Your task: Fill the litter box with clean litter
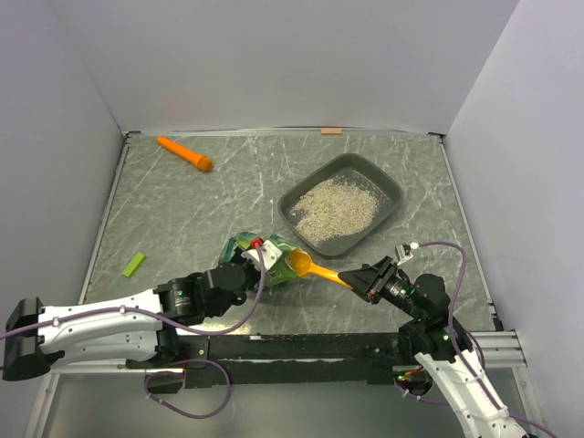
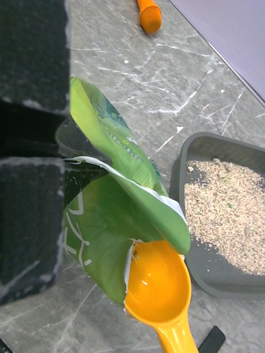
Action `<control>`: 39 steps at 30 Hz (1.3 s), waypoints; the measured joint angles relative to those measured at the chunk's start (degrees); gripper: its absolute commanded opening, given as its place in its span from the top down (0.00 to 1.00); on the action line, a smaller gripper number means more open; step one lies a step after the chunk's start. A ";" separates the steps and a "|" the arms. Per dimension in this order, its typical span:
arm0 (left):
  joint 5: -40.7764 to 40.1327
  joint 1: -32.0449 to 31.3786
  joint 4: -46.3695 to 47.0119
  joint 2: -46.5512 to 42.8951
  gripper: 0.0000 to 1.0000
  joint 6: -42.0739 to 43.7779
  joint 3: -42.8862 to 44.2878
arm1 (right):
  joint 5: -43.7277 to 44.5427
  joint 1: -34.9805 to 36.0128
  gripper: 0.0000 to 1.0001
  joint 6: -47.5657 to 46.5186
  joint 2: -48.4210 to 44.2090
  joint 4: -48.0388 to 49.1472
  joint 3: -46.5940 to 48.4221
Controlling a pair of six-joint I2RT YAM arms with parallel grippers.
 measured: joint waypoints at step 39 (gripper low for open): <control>-4.79 -3.67 0.66 3.17 0.99 0.00 0.02 | 11.65 0.00 1.00 -0.13 0.02 -26.67 15.04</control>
